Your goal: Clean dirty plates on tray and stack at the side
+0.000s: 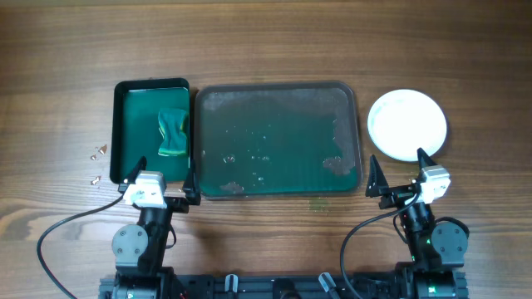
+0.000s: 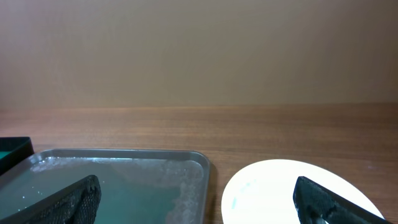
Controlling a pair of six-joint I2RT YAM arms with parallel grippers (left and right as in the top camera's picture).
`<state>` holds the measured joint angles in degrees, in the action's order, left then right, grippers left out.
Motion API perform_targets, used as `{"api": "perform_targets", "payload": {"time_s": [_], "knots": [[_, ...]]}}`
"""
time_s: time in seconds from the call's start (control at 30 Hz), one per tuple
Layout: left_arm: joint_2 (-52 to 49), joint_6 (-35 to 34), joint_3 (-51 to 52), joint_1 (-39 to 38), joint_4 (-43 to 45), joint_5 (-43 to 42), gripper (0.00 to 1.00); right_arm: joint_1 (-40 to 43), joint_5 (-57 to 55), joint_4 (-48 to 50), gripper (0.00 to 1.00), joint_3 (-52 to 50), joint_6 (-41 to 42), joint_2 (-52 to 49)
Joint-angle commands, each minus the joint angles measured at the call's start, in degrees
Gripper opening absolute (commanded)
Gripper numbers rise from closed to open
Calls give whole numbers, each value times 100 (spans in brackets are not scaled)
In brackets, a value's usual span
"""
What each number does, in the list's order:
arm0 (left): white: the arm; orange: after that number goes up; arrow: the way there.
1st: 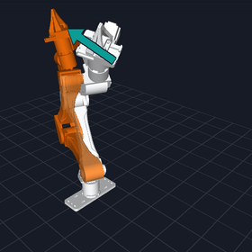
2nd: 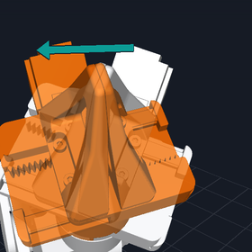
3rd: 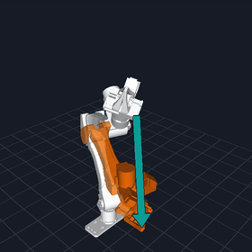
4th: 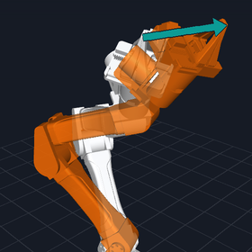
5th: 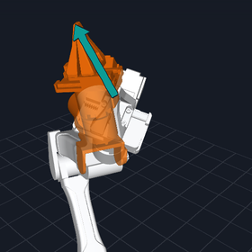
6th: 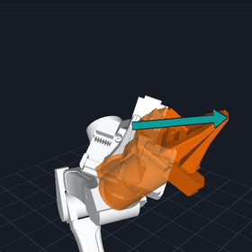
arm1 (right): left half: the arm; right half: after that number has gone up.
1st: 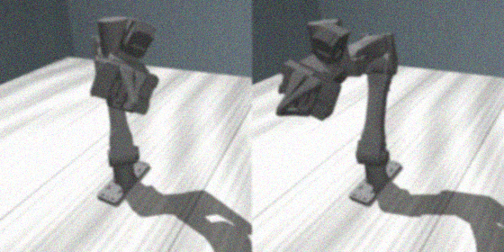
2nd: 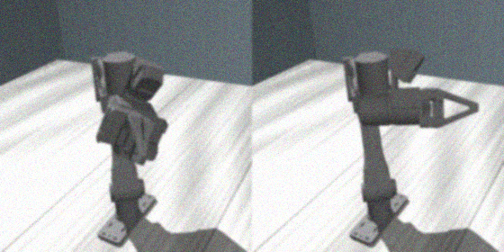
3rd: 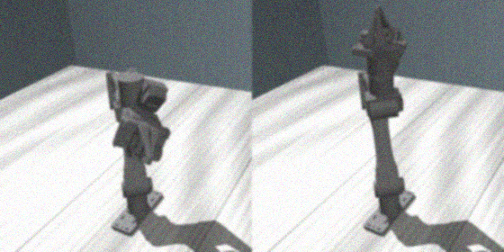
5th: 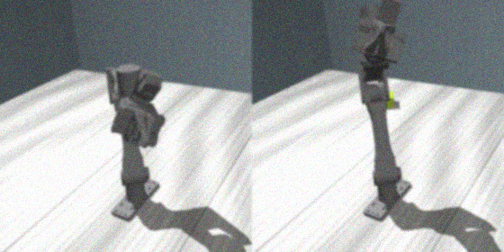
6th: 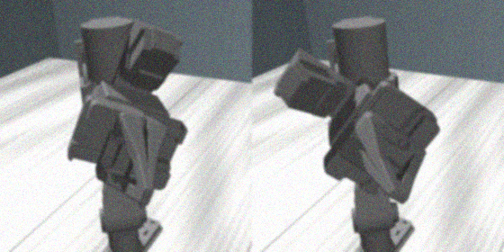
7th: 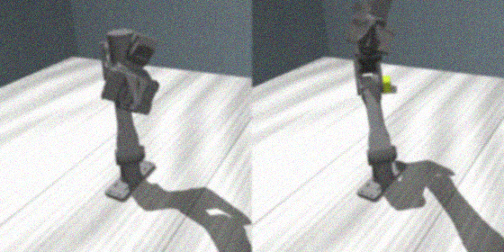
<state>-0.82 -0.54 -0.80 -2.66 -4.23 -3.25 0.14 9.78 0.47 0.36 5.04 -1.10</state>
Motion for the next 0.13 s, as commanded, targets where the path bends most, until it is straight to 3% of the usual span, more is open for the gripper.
{"api": "perform_targets", "payload": {"time_s": [0.0, 0.1], "knots": [[44, -31, 46, -35, -4, 55, 100, -28, -96, 22, 100, -4, -52, 46], [44, -31, 46, -35, -4, 55, 100, -28, -96, 22, 100, -4, -50, 46]]}}
